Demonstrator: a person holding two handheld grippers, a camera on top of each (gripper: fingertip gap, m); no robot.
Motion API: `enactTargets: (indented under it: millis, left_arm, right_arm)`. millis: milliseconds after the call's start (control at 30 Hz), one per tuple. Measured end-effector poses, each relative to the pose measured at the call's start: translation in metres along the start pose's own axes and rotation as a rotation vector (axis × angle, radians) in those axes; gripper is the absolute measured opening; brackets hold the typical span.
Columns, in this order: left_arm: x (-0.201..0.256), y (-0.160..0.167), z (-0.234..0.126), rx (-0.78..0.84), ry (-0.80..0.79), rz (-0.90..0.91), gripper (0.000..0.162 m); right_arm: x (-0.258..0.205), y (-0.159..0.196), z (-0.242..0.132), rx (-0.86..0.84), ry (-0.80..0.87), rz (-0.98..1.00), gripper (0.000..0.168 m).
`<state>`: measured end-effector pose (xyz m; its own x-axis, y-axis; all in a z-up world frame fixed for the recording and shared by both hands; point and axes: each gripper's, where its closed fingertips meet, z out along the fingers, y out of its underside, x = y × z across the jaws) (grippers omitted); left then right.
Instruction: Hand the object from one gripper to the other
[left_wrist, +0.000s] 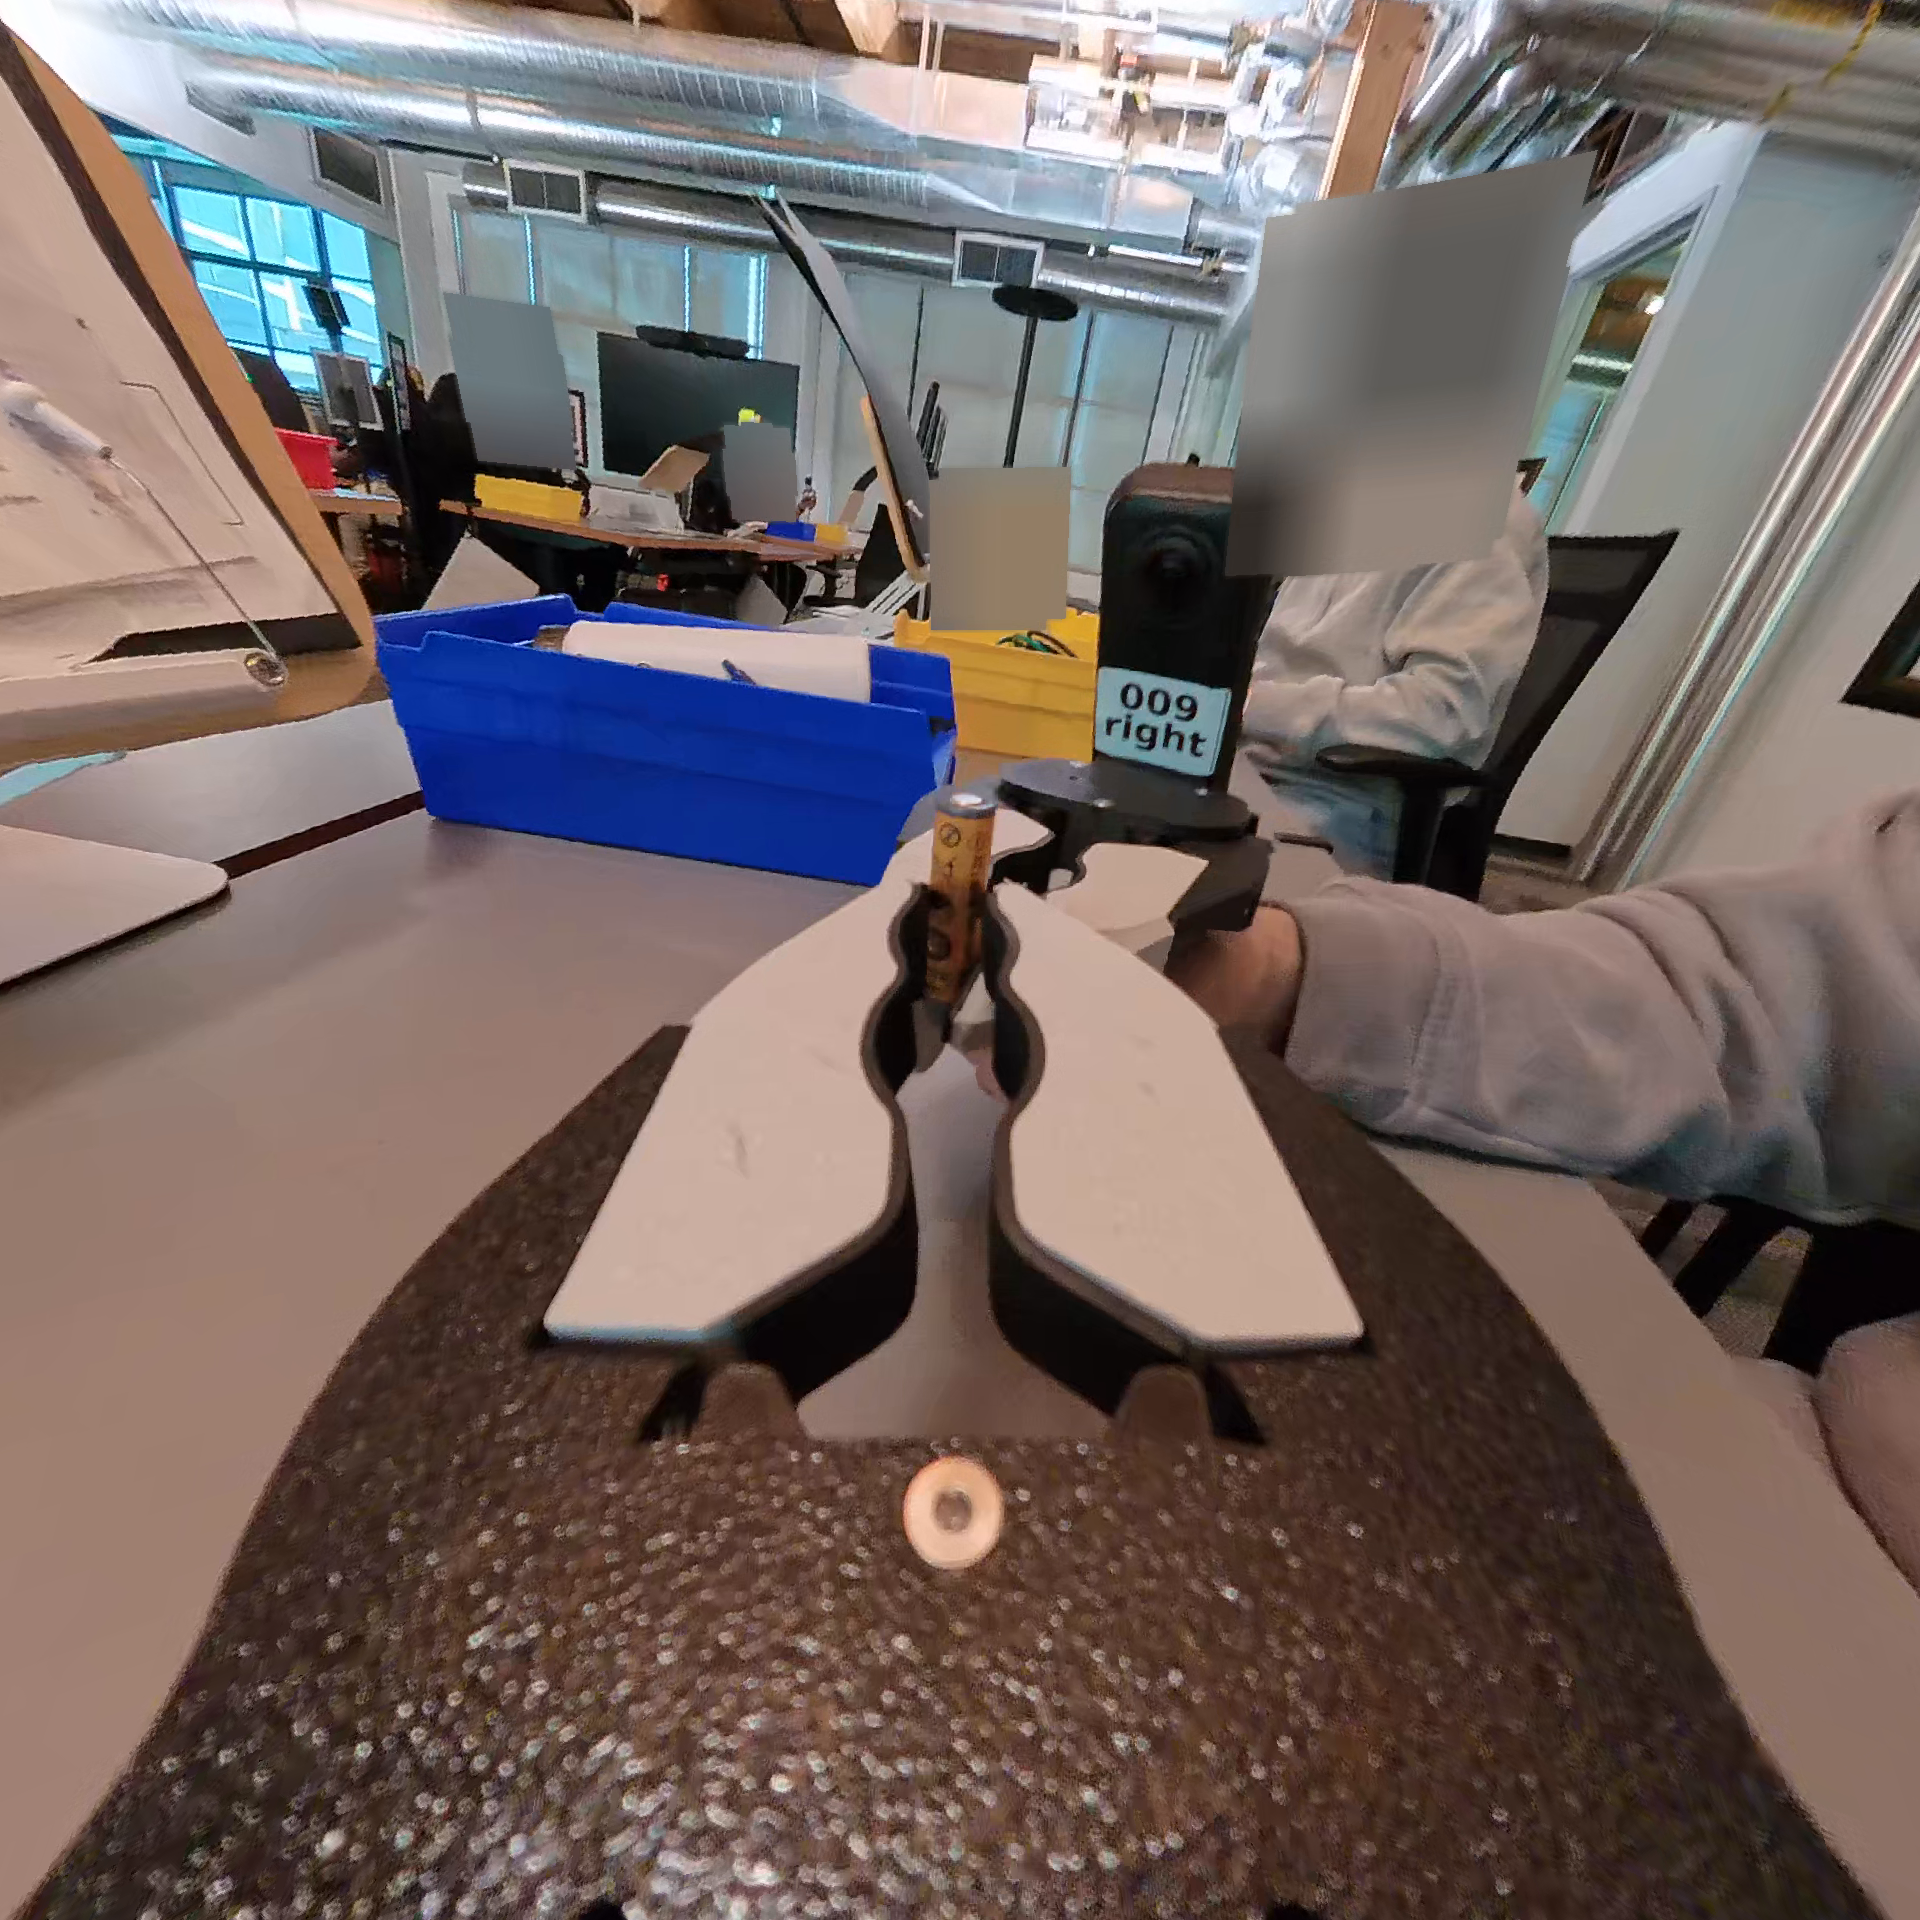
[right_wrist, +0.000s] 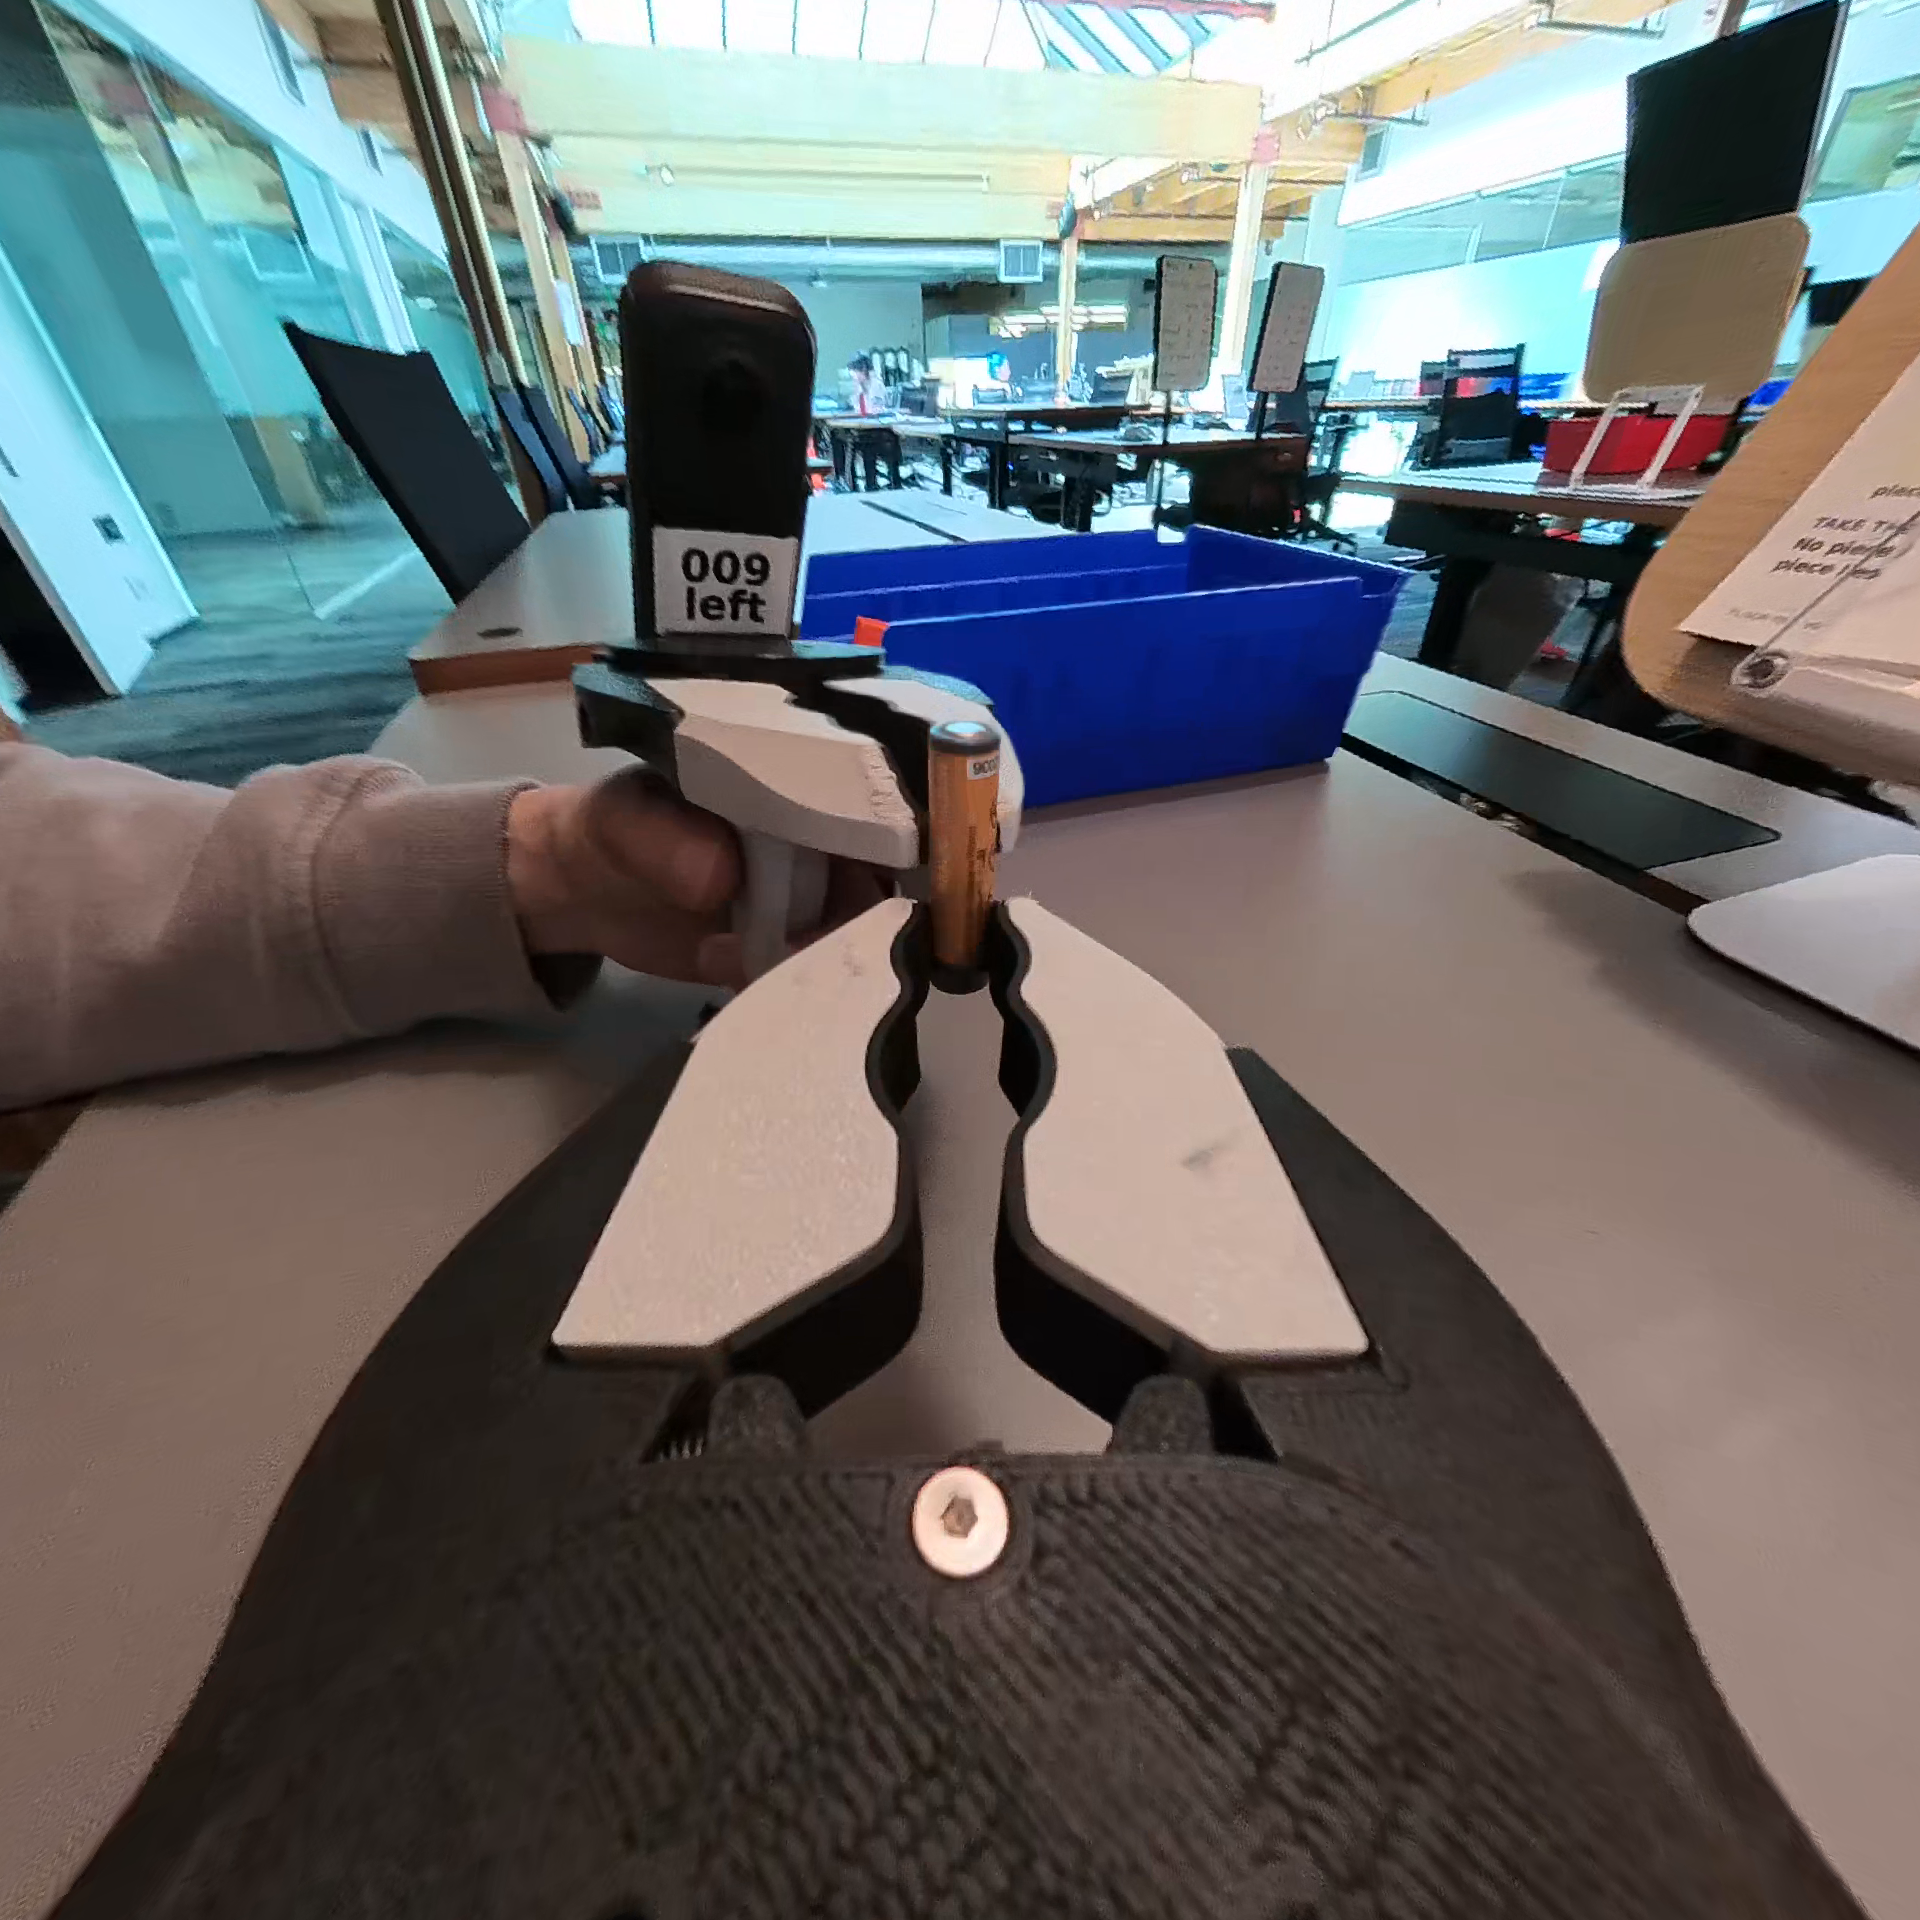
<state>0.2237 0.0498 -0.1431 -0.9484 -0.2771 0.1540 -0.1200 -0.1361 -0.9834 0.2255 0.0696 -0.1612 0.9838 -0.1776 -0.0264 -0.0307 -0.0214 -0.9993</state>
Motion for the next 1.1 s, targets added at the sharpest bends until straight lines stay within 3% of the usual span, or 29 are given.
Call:
enactTargets:
  millis: [100, 267, 300, 367, 500, 600, 700, 733, 1100]
  left_arm:
    - [-0.001, 0.005, 0.003, -0.014, -0.008, -0.03, 0.017]
    - [-0.002, 0.009, 0.003, -0.06, -0.011, 0.021, 0.01]
    - [-0.004, 0.01, 0.003, -0.077, -0.041, 0.054, 0.01]
    - [-0.015, 0.006, 0.001, -0.087, -0.159, 0.155, 0.01]
    - [-0.042, 0.009, -0.01, -0.225, -0.423, 0.42, 0.01]
    - [-0.045, 0.017, -0.008, -0.332, -0.494, 0.606, 0.01]
    - [-0.034, 0.028, 0.004, -0.382, -0.452, 0.703, 0.01]
    - [-0.033, 0.029, 0.006, -0.389, -0.454, 0.719, 0.01]
    - [-0.039, 0.021, 0.002, -0.388, -0.554, 0.818, 0.01]
  right_arm:
    - [-0.001, 0.0, 0.001, -0.013, 0.017, -0.063, 0.01]
    - [0.0, 0.004, 0.001, -0.036, 0.011, -0.044, 0.01]
    - [0.002, 0.006, -0.001, -0.05, 0.02, -0.05, 0.012]
    - [0.009, 0.002, -0.007, -0.04, 0.056, -0.07, 0.035]
    - [0.02, -0.018, -0.016, 0.078, 0.125, -0.024, 0.038]
    - [0.019, -0.017, -0.011, 0.079, 0.159, -0.049, 0.034]
    - [0.014, -0.012, -0.005, 0.055, 0.172, -0.089, 0.022]
    - [0.016, -0.01, -0.004, 0.039, 0.198, -0.095, 0.01]
    - [0.022, -0.006, -0.006, -0.018, 0.242, -0.109, 0.01]
